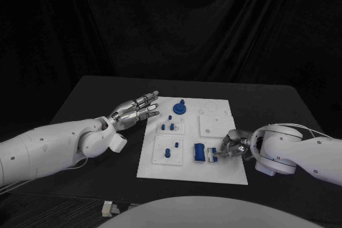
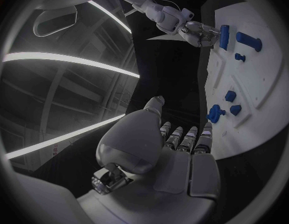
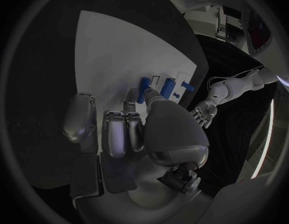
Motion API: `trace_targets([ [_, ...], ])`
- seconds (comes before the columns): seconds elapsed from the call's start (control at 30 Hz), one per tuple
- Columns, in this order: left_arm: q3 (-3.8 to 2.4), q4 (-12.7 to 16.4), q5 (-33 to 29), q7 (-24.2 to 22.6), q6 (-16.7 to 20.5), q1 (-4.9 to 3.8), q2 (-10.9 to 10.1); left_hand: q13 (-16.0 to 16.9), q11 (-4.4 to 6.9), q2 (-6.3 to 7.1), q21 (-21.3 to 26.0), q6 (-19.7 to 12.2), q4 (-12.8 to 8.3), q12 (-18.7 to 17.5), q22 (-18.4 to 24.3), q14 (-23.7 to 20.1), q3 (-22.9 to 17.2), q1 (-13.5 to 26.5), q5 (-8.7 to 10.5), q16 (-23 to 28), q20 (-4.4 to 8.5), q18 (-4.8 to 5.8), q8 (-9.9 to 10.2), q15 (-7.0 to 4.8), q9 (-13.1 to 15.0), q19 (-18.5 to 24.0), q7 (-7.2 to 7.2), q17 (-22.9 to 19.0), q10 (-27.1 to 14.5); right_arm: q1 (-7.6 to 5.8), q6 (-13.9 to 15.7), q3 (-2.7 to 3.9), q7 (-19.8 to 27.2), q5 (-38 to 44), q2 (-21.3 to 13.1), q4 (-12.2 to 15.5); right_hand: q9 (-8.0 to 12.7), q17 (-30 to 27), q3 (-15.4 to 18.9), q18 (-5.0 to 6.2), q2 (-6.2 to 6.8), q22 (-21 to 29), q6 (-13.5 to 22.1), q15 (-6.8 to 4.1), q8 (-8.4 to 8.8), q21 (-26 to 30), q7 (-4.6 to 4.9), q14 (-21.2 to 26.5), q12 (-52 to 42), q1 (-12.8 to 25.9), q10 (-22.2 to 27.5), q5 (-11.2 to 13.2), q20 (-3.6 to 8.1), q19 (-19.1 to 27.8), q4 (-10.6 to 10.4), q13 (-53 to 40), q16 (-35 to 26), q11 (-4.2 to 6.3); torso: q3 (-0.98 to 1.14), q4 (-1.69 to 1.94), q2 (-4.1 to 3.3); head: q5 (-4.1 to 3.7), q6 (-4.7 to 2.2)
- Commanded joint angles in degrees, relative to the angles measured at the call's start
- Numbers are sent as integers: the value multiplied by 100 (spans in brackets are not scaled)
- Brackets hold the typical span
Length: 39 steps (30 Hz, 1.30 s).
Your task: Assemble the parts on the task board
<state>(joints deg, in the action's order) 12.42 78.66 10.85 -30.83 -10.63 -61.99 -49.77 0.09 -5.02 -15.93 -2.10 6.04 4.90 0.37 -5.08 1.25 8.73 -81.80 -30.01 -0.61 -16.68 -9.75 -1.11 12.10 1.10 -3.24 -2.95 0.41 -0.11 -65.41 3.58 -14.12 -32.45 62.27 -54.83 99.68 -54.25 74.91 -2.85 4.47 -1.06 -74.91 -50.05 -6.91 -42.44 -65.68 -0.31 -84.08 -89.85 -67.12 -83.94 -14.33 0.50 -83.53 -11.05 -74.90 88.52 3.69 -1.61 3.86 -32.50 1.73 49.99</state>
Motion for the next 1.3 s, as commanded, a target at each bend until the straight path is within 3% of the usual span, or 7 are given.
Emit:
trace_targets([
  [0.03,-5,7,-31,-49,-75,10,12,-9,-36,-15,-26,3,-1,-37,-3,-2,-19,-45,-17,-34,-14,95,-26,22,5,-44,23,8,11,30,-80,-9,-124,157,5,-6,-7,958,4,36,4,-865,28,-34,7,18,-17,-489,-15,-74,-606,-29,23,19,38,-1510,-24,51,0,-1,-1,-3,1],
  [0.33,-5,7,-31,-38,-83,11,15,-9,-36,-15,-26,3,-1,-37,-3,-2,-19,-45,-17,-34,-14,95,-26,22,5,-44,23,8,11,36,71,-9,-181,788,38,34,-26,933,-1,37,14,-861,5,-37,-8,30,-24,-485,-15,-94,-606,-78,25,19,66,-1510,-32,55,0,0,0,-3,1],
  [0.63,-5,11,-31,-2,-82,11,9,-9,-39,-16,-26,6,-10,-37,0,4,-30,-48,-14,-39,-14,99,-26,26,5,-43,26,11,11,44,147,-9,-313,1326,85,114,-69,904,-123,37,114,-855,53,-50,73,59,-32,-481,-15,-190,-606,-778,41,6,213,-1510,-42,68,-2,2,0,-14,1],
  [0.93,-5,25,-31,38,-93,12,4,-9,-42,-12,-28,9,-18,-37,-3,10,-37,-50,-11,-44,-15,103,-27,33,6,-46,28,13,11,45,4,-8,-387,1488,98,135,-48,852,-220,44,130,-844,161,-40,194,116,-5,-471,-15,-201,-606,-936,34,17,246,-1510,-60,52,-2,-1,2,-2,1],
  [1.0,-5,22,-31,45,-93,12,3,-9,-42,-12,-28,9,-18,-37,-3,10,-37,-50,-11,-44,-15,103,-27,33,6,-46,28,13,11,45,-8,-8,-394,1567,76,153,67,835,-331,47,167,-840,266,-21,417,150,42,-468,-15,-203,-606,-1182,21,23,269,-1510,-67,26,-2,-3,1,3,1],
  [1.17,-5,20,-31,65,-113,12,8,-9,-44,-10,-30,9,-22,-37,-6,15,-42,-49,-9,-48,-15,106,-27,38,6,-49,29,14,11,46,-92,-8,-448,2105,26,254,1211,769,-576,49,275,-825,511,188,1727,265,382,-456,-15,-39,-606,-1164,-152,42,264,-1510,-90,-261,3,7,-3,-8,1],
  [1.3,-5,15,-31,77,-131,14,11,-9,-50,-11,-32,6,-26,-37,-6,24,-49,-46,-8,-55,-16,111,-26,47,5,-51,31,18,11,50,-178,-8,-485,2525,19,339,1688,747,-644,65,359,-818,410,250,2126,316,477,-452,-15,-64,-606,-1141,-219,52,398,-1510,-95,-305,0,0,-4,-13,1],
])
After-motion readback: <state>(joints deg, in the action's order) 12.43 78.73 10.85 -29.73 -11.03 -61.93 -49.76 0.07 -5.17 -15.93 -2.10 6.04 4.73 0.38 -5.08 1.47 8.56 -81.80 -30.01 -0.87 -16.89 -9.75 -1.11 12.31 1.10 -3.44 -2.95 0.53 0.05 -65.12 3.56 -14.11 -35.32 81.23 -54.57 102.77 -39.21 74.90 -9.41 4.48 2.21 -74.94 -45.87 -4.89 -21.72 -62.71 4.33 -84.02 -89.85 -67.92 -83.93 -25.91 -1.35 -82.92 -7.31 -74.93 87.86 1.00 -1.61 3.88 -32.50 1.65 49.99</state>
